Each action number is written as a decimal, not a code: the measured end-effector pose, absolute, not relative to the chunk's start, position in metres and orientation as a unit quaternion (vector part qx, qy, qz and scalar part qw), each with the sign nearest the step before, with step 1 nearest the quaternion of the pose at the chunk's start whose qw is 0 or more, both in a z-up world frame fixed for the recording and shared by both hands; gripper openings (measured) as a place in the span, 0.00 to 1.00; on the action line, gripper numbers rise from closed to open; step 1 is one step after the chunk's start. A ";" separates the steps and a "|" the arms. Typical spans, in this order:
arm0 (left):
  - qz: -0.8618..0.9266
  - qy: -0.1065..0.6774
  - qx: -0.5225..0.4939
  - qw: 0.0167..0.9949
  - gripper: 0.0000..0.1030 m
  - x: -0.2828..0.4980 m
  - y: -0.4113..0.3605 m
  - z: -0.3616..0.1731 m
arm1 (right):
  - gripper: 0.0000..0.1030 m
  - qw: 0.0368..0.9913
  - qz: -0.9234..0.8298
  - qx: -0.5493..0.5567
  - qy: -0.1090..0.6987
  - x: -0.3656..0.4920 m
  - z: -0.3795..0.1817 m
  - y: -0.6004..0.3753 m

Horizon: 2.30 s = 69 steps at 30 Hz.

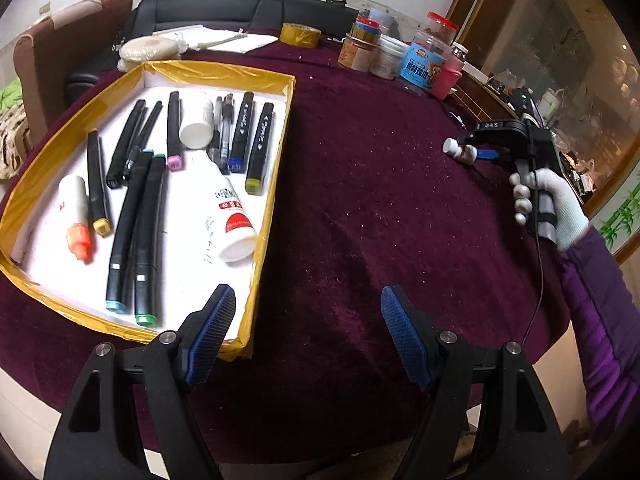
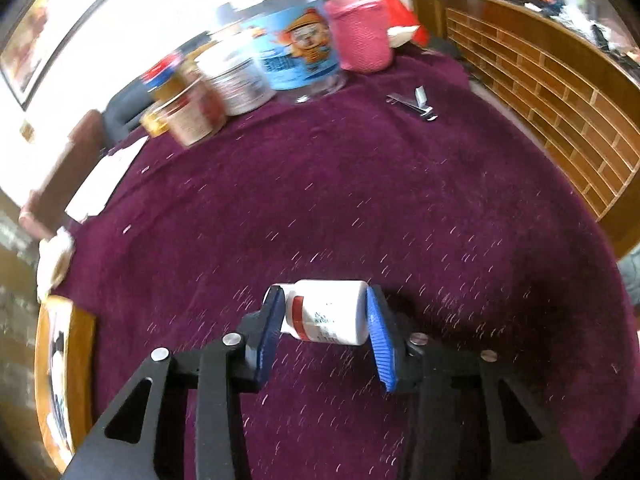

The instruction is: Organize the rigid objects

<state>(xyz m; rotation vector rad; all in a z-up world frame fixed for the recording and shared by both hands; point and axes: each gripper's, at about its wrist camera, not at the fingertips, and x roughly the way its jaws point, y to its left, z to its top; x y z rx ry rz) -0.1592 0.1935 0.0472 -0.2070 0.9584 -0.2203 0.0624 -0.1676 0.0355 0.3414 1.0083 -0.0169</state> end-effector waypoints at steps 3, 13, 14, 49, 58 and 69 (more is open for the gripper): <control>-0.104 0.458 -0.103 0.877 0.73 -0.161 0.194 0.048 | 0.33 0.860 0.028 0.150 0.488 0.050 0.033 -0.151; -0.104 0.452 -0.104 0.880 0.73 -0.167 0.196 0.052 | 0.26 0.850 0.133 0.038 0.508 0.010 0.038 -0.066; -0.104 0.451 -0.104 0.880 0.73 -0.168 0.197 0.052 | 0.47 0.863 0.121 0.028 0.489 0.010 0.045 -0.064; 0.031 0.417 -0.204 0.885 0.73 -0.188 0.328 0.044 | 0.32 0.765 0.374 -0.032 0.523 -0.073 0.035 0.206; 0.042 0.412 -0.193 0.889 0.75 -0.186 0.323 0.047 | 0.44 0.781 0.395 0.006 0.484 -0.079 0.053 0.180; 0.066 0.391 -0.178 0.901 0.75 -0.190 0.325 0.057 | 0.44 0.791 0.399 -0.100 0.453 -0.112 0.052 0.199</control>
